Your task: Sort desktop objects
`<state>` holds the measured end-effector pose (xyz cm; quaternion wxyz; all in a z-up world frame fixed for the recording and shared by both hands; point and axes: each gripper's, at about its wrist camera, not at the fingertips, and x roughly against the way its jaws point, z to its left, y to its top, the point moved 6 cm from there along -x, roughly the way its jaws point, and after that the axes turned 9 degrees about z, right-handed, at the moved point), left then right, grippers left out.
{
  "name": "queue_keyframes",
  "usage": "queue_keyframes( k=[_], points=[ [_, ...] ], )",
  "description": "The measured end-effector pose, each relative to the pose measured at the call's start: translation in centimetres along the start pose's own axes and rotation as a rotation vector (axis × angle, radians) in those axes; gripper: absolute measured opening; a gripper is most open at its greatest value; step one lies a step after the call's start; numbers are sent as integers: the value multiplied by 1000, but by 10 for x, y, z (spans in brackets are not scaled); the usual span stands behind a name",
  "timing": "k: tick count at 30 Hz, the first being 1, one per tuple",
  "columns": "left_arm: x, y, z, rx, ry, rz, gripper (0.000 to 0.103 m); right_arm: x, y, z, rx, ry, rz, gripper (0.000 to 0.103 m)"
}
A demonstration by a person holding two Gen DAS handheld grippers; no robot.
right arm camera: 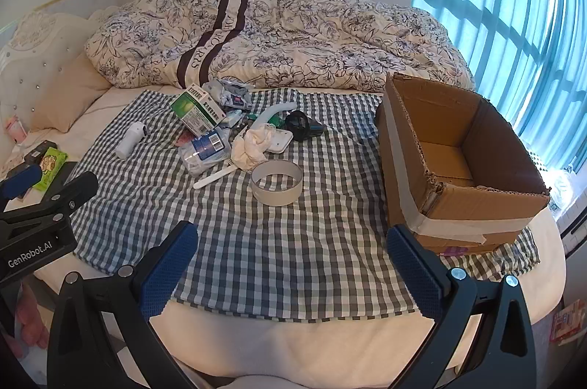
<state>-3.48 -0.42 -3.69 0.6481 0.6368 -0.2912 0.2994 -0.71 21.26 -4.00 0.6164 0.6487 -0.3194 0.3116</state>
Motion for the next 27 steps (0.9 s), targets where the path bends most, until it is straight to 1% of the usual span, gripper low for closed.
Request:
queue_keyframes(
  k=[12, 16, 22, 27],
  points=[
    [1, 2, 1, 0, 7, -6, 103, 0, 1, 1, 5, 3, -8, 103],
    [8, 3, 1, 1, 6, -13, 103, 4, 1, 1, 8, 2, -14, 103],
    [25, 4, 3, 6, -9, -27, 103, 23, -1, 0, 10, 1, -39, 103],
    [40, 2, 2, 1, -8, -40, 103, 44, -3, 1, 16, -8, -68, 103]
  ],
)
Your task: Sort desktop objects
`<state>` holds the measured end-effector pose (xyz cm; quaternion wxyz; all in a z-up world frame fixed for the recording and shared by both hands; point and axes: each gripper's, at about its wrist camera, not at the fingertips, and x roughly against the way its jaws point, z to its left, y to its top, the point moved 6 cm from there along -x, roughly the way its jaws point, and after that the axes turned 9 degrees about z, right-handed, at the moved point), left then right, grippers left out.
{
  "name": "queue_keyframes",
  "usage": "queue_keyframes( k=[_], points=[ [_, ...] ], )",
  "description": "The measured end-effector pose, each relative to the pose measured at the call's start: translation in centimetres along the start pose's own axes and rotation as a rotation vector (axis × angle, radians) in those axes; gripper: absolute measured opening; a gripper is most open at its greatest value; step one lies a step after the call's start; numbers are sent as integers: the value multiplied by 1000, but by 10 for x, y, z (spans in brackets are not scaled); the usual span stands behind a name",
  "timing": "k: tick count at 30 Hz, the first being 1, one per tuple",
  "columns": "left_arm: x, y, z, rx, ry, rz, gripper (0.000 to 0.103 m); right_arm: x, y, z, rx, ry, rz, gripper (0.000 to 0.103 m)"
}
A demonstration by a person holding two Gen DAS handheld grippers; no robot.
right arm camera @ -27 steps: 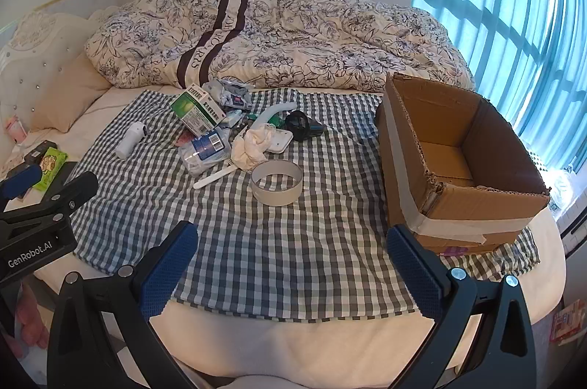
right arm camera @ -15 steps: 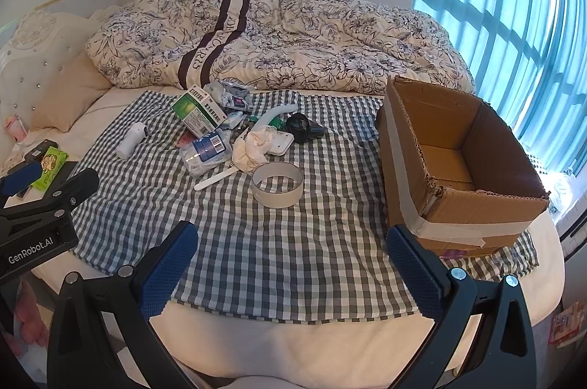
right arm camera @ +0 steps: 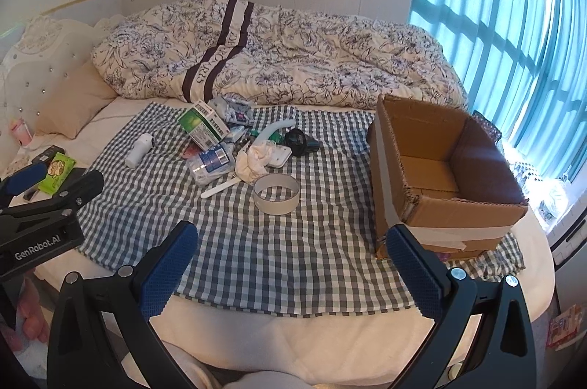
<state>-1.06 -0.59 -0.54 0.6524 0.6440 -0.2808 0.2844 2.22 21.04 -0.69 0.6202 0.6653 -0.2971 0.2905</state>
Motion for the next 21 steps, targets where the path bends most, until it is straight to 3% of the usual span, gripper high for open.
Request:
queue_keyframes(
  k=[6, 10, 21],
  points=[
    [0, -4, 1, 6, -2, 4, 103, 8, -5, -3, 28, -43, -10, 103],
    [-8, -6, 9, 5, 7, 14, 103, 2, -4, -5, 9, 0, -9, 103],
    [-68, 6, 34, 47, 30, 16, 103, -64, 10, 18, 87, 76, 57, 103]
  ],
)
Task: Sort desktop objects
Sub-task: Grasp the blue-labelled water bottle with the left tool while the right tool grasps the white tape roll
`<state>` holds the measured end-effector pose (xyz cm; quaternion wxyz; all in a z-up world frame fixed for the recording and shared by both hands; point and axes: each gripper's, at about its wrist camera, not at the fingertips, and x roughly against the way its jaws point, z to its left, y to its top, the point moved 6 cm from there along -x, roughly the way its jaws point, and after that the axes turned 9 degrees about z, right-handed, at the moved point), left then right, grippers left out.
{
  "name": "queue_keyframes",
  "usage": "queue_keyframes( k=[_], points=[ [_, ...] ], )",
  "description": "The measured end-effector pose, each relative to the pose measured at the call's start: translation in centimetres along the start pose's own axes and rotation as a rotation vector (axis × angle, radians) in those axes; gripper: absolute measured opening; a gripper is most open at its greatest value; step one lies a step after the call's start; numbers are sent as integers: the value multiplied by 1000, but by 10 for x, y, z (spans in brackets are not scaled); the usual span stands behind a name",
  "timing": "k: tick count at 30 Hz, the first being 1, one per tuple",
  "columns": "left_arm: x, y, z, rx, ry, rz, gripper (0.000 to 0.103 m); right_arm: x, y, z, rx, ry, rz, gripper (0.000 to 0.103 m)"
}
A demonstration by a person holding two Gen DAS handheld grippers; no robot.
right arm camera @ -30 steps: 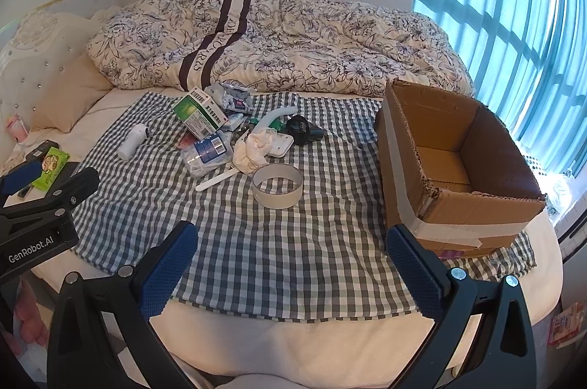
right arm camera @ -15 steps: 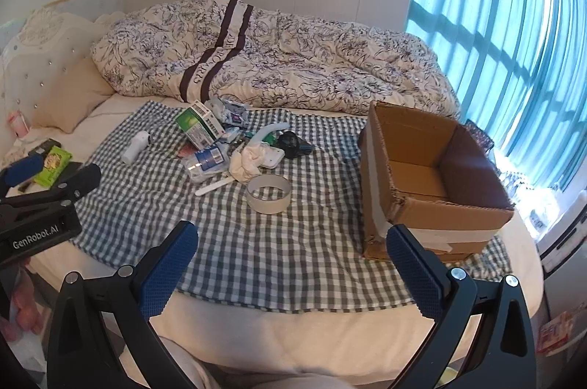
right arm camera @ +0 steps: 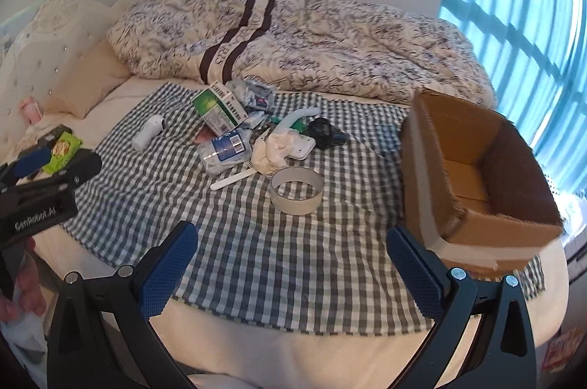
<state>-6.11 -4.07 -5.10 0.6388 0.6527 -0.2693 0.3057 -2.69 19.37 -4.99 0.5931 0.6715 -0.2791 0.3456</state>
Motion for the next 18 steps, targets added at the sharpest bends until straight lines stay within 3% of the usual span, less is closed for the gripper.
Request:
queue_keyframes(
  k=[5, 10, 14, 18],
  points=[
    [-37, 5, -7, -64, -7, 15, 103, -43, 5, 1, 0, 17, 48, 103],
    [-85, 13, -26, -111, -122, 30, 103, -89, 10, -5, 0, 21, 104, 103],
    [-132, 20, -50, -215, -96, 58, 103, -119, 16, -11, 0, 34, 136, 103],
    [-168, 28, -67, -289, -118, 77, 103, -143, 21, -15, 5, 37, 166, 103]
  ],
)
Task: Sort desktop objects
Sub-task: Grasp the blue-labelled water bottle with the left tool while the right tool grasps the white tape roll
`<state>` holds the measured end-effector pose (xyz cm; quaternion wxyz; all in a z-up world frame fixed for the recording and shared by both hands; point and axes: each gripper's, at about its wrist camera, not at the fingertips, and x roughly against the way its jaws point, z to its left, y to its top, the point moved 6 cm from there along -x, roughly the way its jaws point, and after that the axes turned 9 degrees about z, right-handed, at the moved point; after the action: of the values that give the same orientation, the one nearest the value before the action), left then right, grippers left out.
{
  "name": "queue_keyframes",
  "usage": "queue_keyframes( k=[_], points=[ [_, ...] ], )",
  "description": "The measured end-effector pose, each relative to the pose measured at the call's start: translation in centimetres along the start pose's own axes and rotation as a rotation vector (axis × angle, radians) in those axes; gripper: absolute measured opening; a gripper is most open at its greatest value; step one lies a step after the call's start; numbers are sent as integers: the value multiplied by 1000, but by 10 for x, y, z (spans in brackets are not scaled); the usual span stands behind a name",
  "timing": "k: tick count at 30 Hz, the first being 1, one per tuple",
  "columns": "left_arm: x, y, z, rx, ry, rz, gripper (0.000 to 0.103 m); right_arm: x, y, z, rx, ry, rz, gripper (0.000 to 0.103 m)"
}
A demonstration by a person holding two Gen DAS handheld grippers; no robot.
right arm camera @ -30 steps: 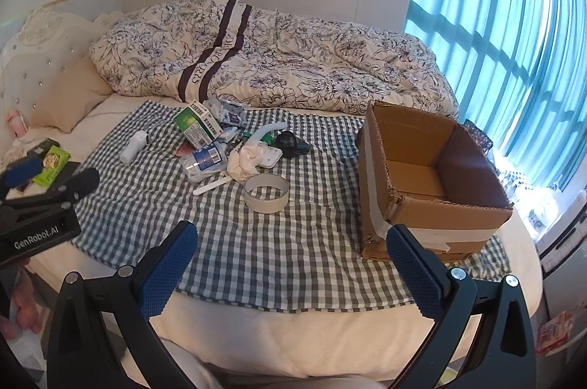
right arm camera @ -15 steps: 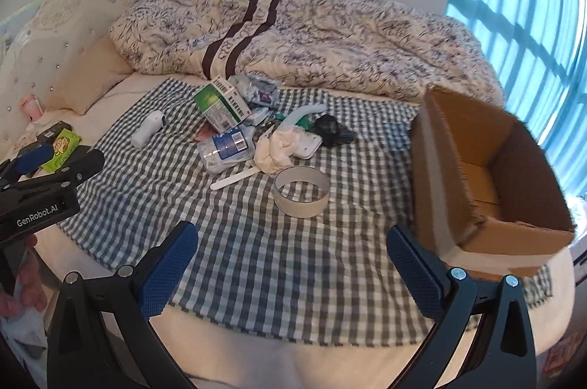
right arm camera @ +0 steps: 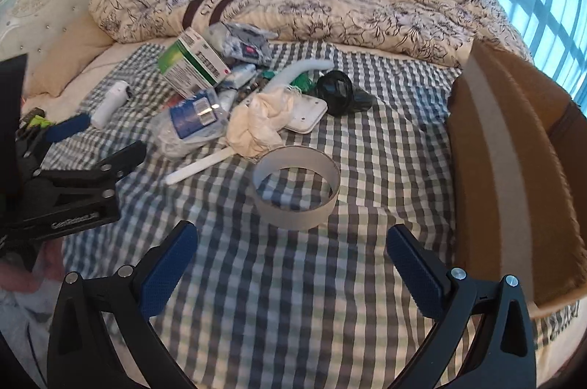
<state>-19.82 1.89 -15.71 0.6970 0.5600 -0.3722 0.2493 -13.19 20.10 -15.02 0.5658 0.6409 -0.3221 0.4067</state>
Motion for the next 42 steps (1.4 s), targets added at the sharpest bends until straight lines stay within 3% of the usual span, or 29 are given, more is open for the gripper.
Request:
queue_keyframes(
  k=[5, 10, 15, 18, 27, 28, 29, 30, 42],
  points=[
    [-38, 14, -3, -19, -74, 15, 103, -24, 10, -3, 8, 8, 25, 103],
    [-66, 17, -17, -100, -61, 31, 102, -48, 14, -1, 22, 26, 61, 103],
    [-89, 20, -17, -85, -96, 78, 86, -68, 15, 1, 19, 38, 85, 103],
    [-85, 20, -16, -64, -155, 68, 79, -77, 15, 0, 13, 46, 94, 103],
    [-83, 17, -19, -65, -145, 63, 75, -101, 26, -4, 0, 38, 123, 103],
    [-83, 17, -19, -59, -149, 65, 75, -104, 27, -4, -3, 45, 130, 99],
    [-82, 16, -18, -53, -152, 66, 75, -105, 28, -5, -17, 57, 133, 85],
    [-80, 16, -18, -48, -150, 64, 74, -106, 29, -7, -35, 72, 134, 83],
    [-36, 9, -17, -13, -151, 31, 69, -52, 28, -10, -62, 83, 30, 82]
  ],
)
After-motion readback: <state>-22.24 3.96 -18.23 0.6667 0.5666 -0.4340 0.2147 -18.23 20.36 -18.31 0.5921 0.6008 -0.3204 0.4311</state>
